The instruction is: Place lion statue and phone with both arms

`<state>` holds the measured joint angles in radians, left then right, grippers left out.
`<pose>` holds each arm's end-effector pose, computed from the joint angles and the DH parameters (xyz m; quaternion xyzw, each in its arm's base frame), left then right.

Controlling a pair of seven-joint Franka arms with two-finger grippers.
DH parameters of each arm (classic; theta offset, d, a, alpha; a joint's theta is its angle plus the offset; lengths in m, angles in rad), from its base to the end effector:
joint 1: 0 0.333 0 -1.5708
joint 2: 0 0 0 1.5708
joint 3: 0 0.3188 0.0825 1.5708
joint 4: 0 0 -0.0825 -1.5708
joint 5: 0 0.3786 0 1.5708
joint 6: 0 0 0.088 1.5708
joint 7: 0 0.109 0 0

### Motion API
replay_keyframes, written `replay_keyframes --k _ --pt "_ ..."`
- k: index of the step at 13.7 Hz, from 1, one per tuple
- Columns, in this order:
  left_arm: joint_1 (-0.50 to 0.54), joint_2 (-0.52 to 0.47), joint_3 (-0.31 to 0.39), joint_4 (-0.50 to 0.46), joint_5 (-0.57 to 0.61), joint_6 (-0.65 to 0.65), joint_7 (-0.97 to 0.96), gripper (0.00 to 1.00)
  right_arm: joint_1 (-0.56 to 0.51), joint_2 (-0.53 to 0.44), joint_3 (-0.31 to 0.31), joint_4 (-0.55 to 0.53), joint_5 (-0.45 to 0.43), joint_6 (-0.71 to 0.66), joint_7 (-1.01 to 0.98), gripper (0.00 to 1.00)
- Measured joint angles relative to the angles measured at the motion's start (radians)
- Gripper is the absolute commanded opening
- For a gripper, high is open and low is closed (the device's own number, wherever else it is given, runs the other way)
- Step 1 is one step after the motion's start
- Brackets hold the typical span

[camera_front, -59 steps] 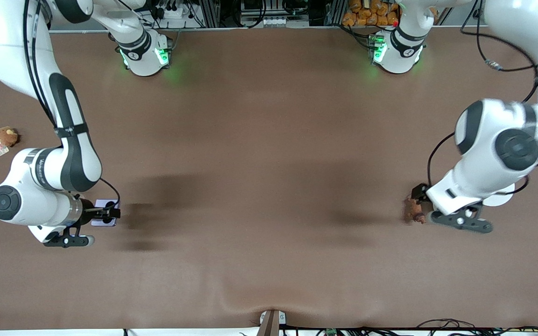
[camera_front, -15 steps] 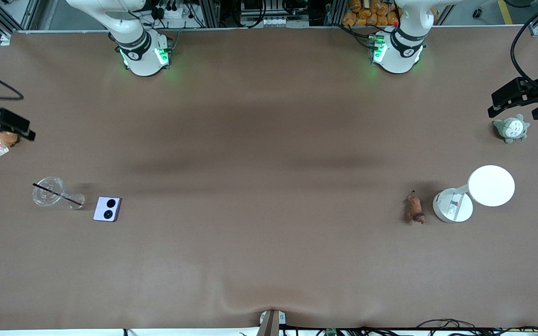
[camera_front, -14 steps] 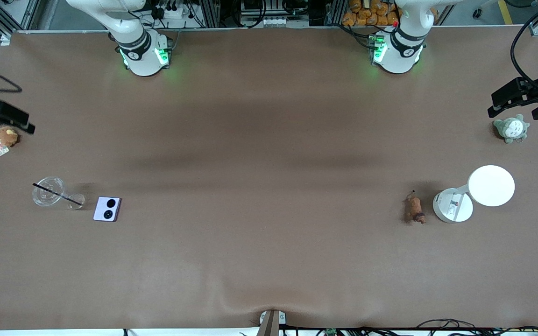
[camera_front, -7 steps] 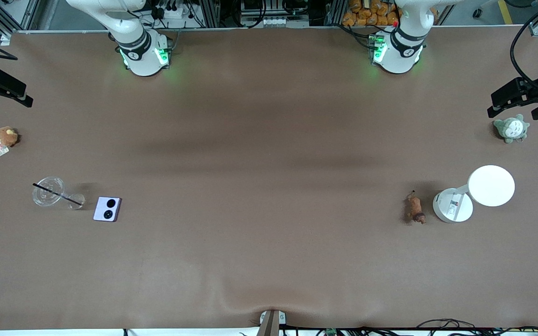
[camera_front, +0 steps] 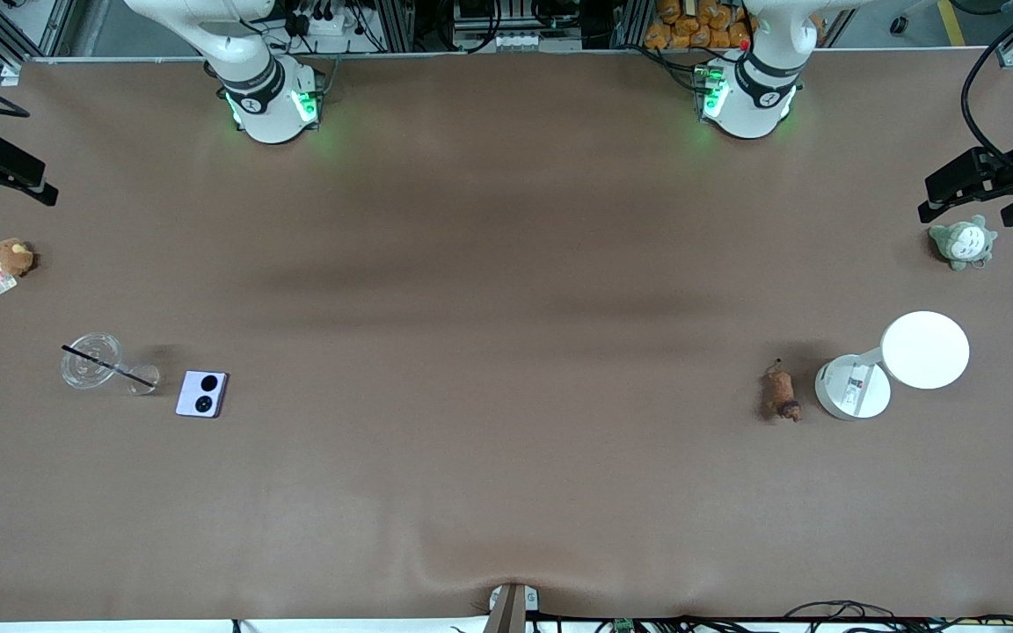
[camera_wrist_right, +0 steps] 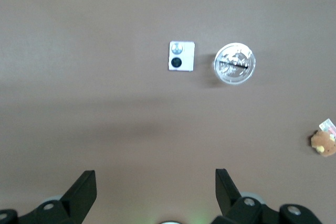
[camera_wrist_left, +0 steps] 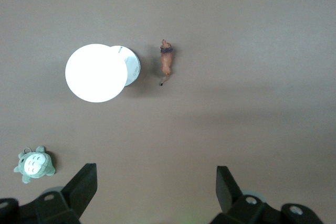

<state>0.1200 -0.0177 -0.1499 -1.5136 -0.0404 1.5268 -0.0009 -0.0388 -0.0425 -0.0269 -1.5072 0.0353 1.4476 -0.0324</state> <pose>0.5392 -0.0215 0.6576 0.9996 -0.0157 0.0151 0.0191 0.5219 -0.0305 0.6667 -0.9997 0.0146 0.0077 0.0185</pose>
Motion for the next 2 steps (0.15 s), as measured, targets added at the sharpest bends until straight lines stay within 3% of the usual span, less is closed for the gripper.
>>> replay_keyframes --k 2 --pt "0.0 0.0 0.0 0.0 0.0 0.0 0.0 1.0 0.0 0.007 0.0 -0.004 0.0 0.027 0.0 1.0"
